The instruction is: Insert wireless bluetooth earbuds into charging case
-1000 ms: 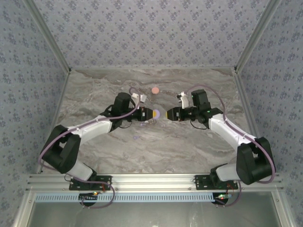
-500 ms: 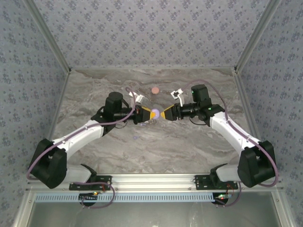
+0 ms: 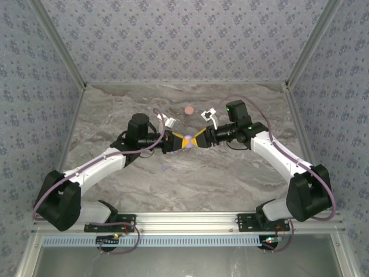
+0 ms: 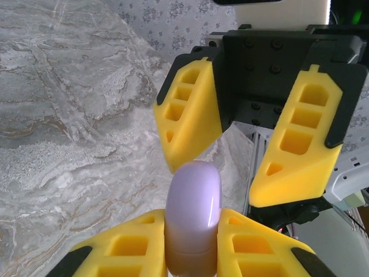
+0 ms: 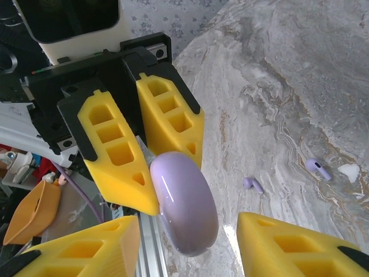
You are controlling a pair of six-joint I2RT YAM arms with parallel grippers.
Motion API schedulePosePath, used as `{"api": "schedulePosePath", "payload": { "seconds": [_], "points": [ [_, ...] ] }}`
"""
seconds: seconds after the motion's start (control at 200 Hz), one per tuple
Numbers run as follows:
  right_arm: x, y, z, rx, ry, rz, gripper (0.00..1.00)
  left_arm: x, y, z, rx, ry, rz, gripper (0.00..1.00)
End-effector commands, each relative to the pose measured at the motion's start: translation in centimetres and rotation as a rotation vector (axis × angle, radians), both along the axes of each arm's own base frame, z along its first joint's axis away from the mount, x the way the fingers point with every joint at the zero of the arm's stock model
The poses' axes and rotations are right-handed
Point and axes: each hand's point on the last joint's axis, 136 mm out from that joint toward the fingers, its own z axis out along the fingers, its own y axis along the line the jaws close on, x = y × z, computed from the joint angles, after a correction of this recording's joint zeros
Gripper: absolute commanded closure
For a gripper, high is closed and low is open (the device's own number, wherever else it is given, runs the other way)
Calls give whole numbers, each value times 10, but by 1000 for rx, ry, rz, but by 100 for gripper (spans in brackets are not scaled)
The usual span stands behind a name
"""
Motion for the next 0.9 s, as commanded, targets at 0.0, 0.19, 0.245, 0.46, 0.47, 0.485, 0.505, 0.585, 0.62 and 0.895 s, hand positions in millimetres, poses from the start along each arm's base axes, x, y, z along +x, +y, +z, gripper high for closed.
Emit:
{"api": "schedulePosePath", "payload": {
  "seconds": [0.0,0.19,0.245,0.46,0.47,0.485,0.505,0.585,0.62,0.895],
  "points": [
    [-5,6,11,17,-10,49,53,-4,0,24,-50,-77,-33,81],
    [-5,9,11,21,-7,60,61,-5,0,23,-49,-76,-35,81],
    [-6,9,11,22,-8,63,63,-4,0,23,-48,-74,-34,81],
    [-6,11,12,22,-4,65,77,-3,-1,21,-45,-66,-31,81],
    [-6,10,12,23,-6,65,77,-3,0,21,-45,-66,-31,81],
    [-6,11,13,23,-6,65,78,-4,0,21,-45,-65,-30,80],
    [-6,10,14,24,-8,62,78,-3,0,21,-45,-67,-29,79],
    [-6,10,16,28,-11,60,79,-3,0,22,-46,-65,-24,72],
    [-5,10,17,30,-15,56,79,-3,1,21,-45,-63,-21,66],
    [-6,9,32,58,-40,57,78,-5,4,22,-51,-67,0,45]
  ]
}}
